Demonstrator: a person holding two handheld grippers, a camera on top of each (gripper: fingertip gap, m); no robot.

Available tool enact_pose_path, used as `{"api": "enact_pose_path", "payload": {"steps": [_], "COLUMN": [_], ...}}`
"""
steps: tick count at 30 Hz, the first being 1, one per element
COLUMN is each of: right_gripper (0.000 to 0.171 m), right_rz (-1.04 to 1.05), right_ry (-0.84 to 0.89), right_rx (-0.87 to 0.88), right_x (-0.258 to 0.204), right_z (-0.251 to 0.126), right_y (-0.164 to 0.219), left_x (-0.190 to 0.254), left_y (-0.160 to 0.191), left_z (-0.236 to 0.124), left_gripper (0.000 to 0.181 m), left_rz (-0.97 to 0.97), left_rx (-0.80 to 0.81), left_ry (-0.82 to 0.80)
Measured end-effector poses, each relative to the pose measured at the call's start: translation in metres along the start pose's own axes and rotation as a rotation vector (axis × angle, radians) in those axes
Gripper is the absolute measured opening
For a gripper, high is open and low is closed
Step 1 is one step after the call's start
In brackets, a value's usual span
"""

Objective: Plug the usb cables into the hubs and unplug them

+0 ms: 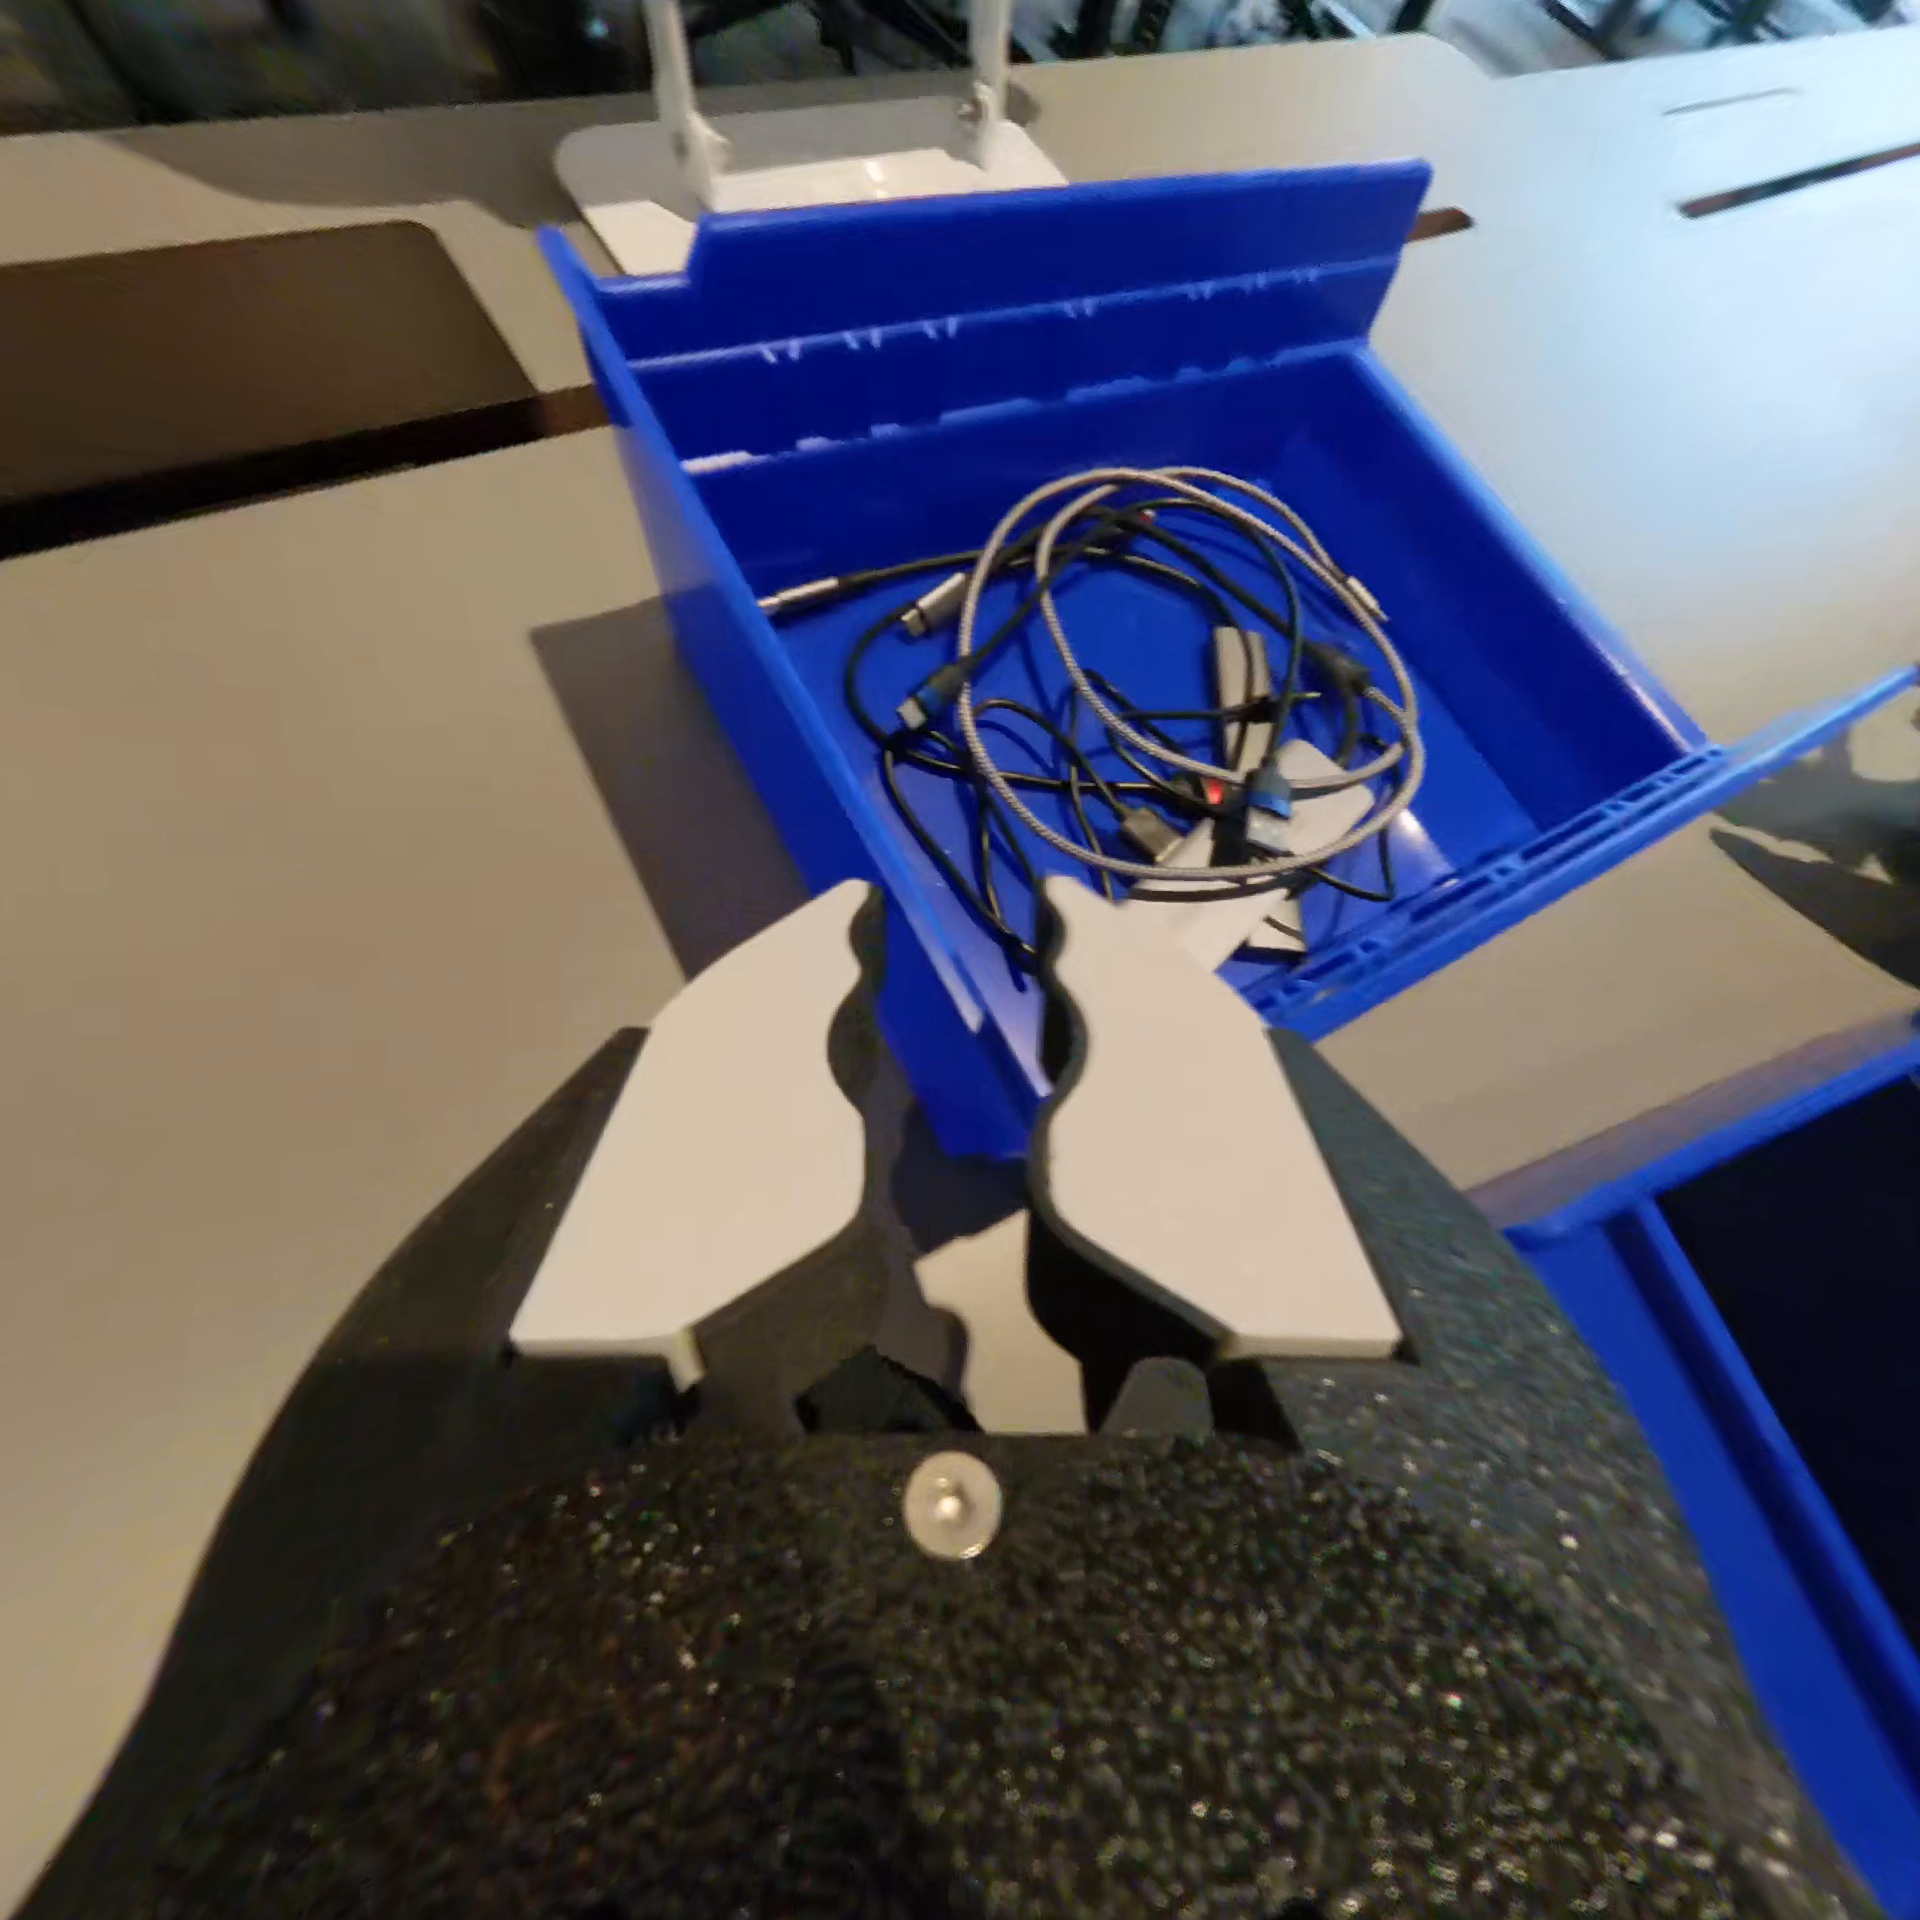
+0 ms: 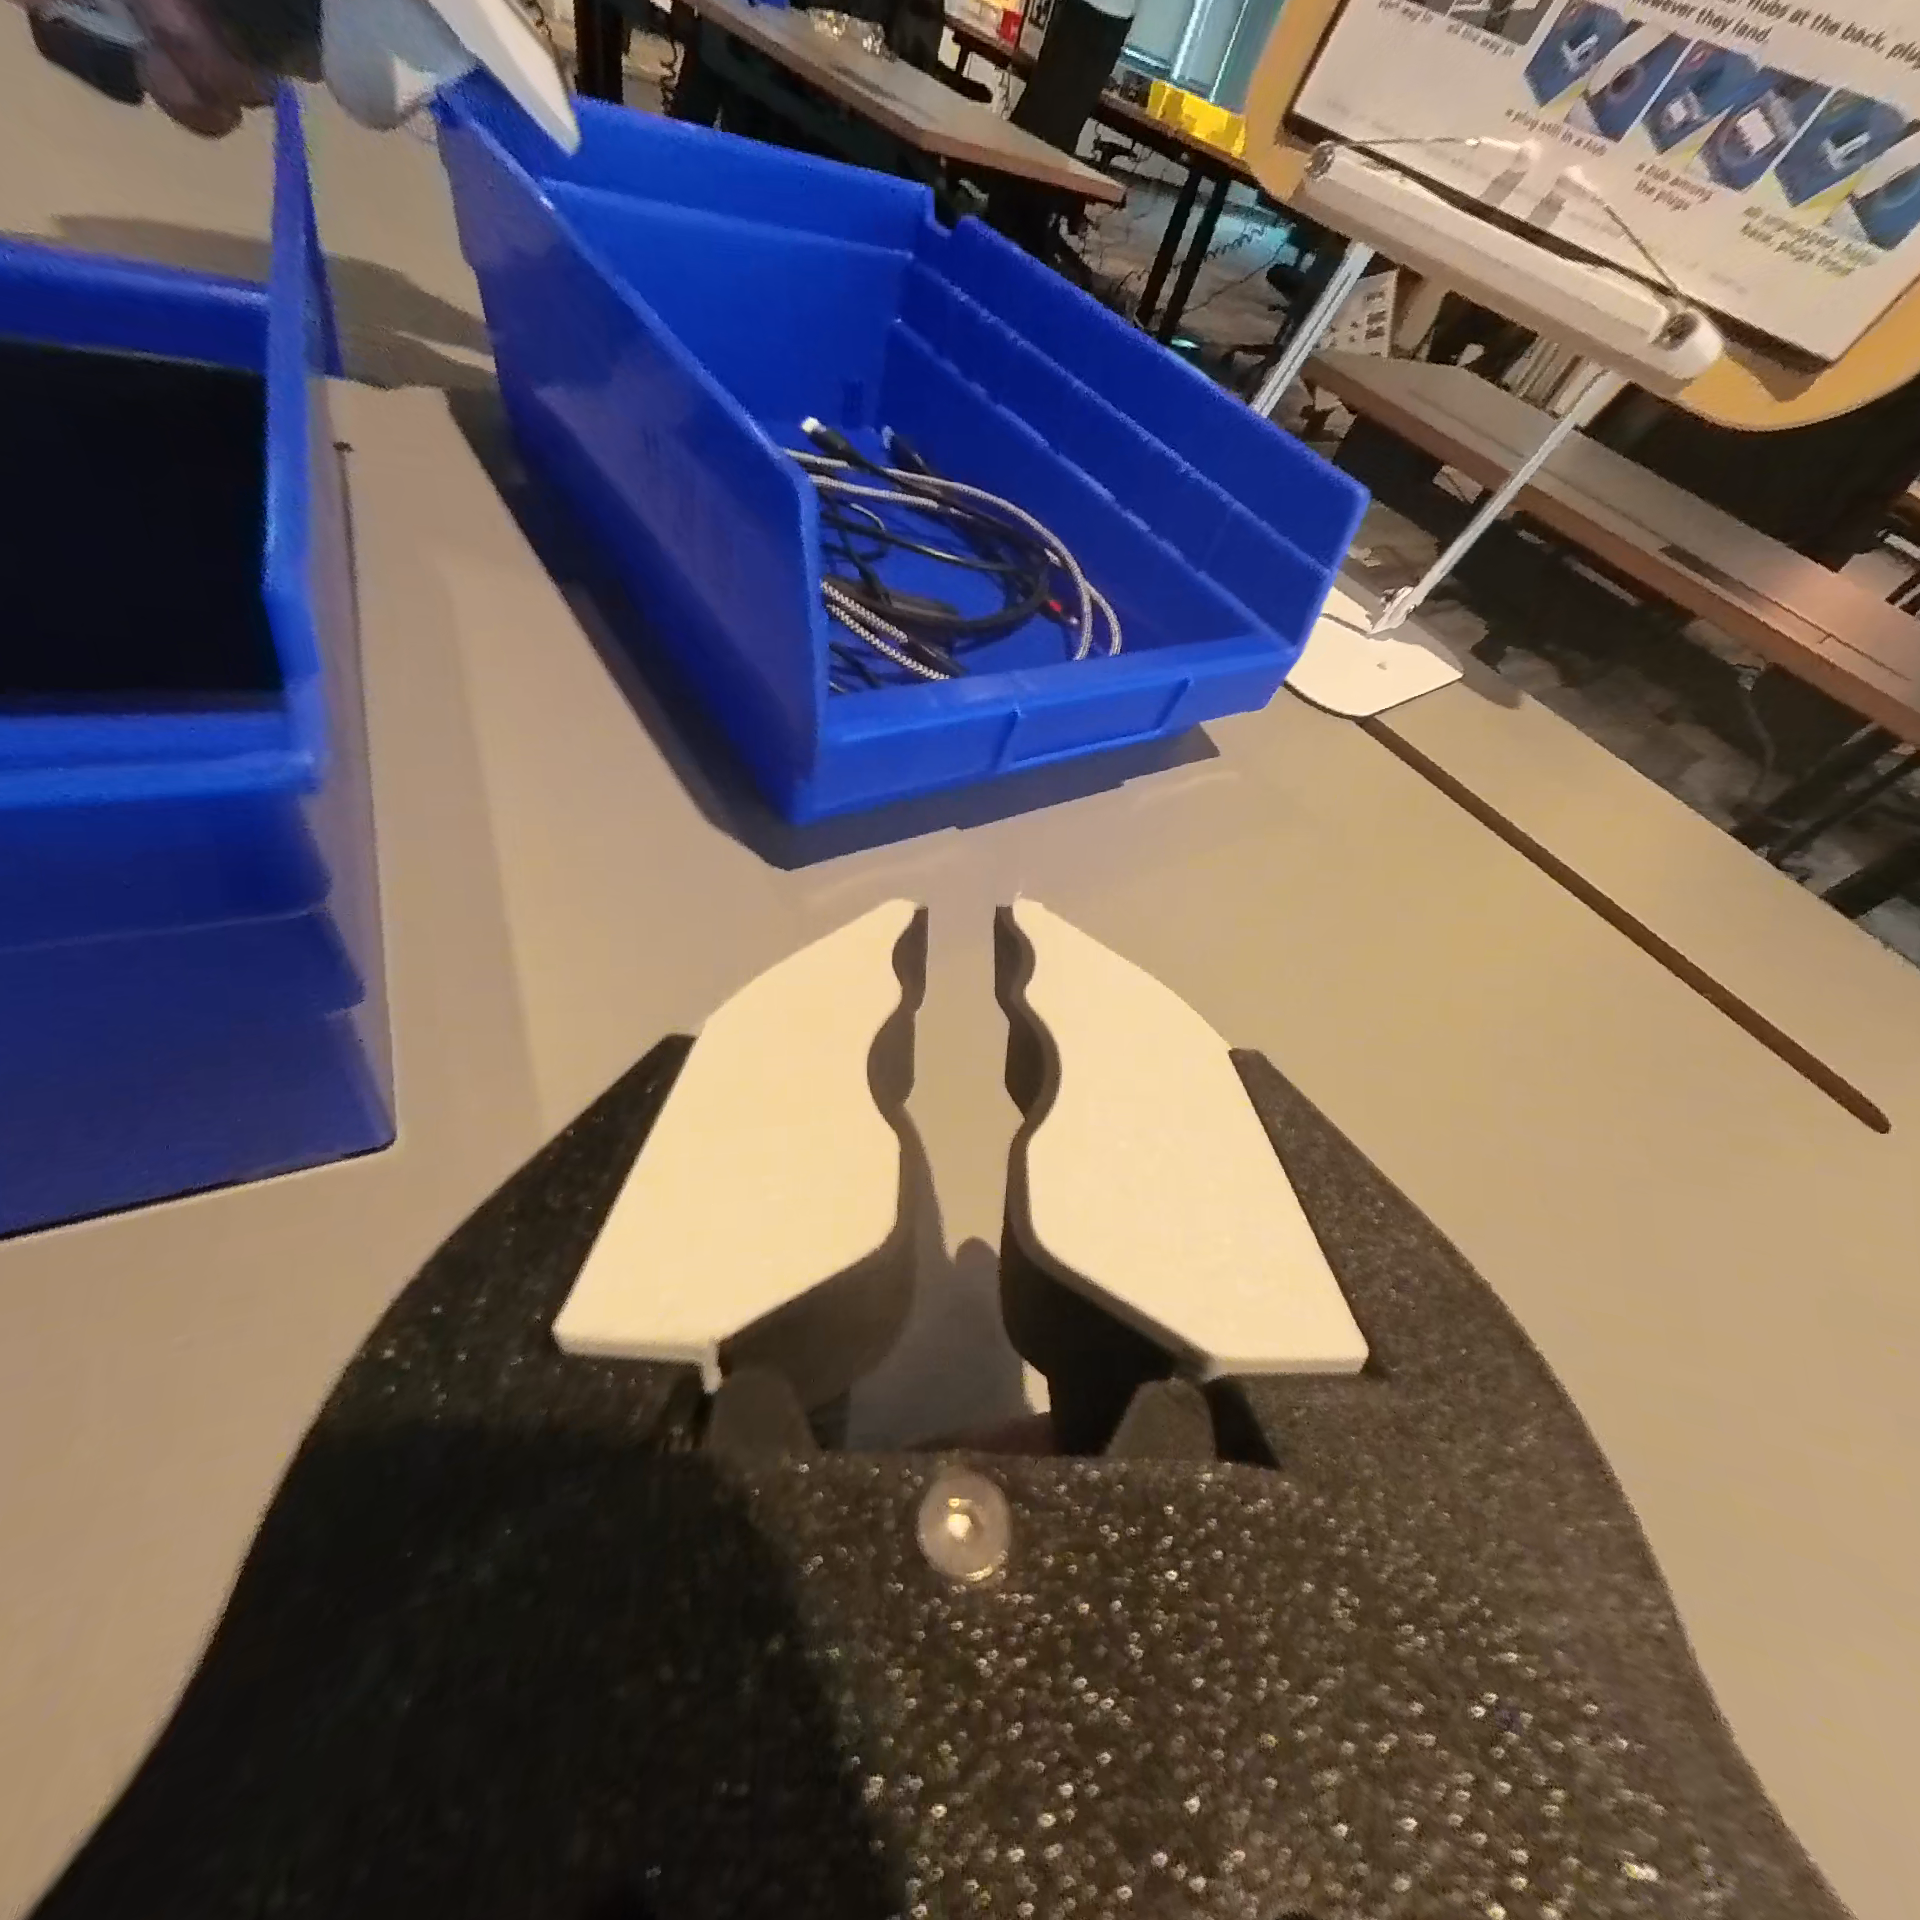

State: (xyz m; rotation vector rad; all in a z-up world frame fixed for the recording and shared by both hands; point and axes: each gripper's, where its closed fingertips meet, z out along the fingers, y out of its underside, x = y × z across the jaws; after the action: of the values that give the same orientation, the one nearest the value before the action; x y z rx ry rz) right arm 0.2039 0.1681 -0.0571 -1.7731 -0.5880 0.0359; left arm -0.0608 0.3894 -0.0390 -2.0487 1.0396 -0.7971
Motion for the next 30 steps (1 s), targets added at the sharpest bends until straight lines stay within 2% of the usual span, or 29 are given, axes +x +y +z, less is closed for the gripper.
{"api": "enact_pose_path", "payload": {"steps": [5, 14, 25, 27, 30], "right_gripper": [0.012, 0.012, 0.012, 0.012, 0.012], "right_rz": [-0.02, -0.028, -0.016, -0.019, -0.024], "right_ry": [0.003, 0.018, 0.027, 0.027, 0.027], "right_rx": [-0.001, 0.008, 0.028, 0.026, 0.022], "right_x": [-0.003, -0.004, -0.002, -0.003, -0.004], "right_z": [0.001, -0.003, -0.007, -0.006, -0.007], "right_y": [-0.002, -0.004, -0.008, -0.008, -0.007], "left_x": [-0.02, -0.058, -0.133, -0.15, -0.178], "left_y": [-0.009, -0.011, 0.018, 0.023, 0.027], "left_z": [0.0, -0.013, -0.079, -0.094, -0.119], "left_gripper": [0.008, 0.006, 0.006, 0.006, 0.006], "left_rz": [-0.034, -0.018, -0.048, -0.029, 0.054], "left_rx": [0.053, 0.087, 0.066, 0.061, 0.092], "left_ry": [-0.078, -0.18, -0.331, -0.392, -0.564]}}
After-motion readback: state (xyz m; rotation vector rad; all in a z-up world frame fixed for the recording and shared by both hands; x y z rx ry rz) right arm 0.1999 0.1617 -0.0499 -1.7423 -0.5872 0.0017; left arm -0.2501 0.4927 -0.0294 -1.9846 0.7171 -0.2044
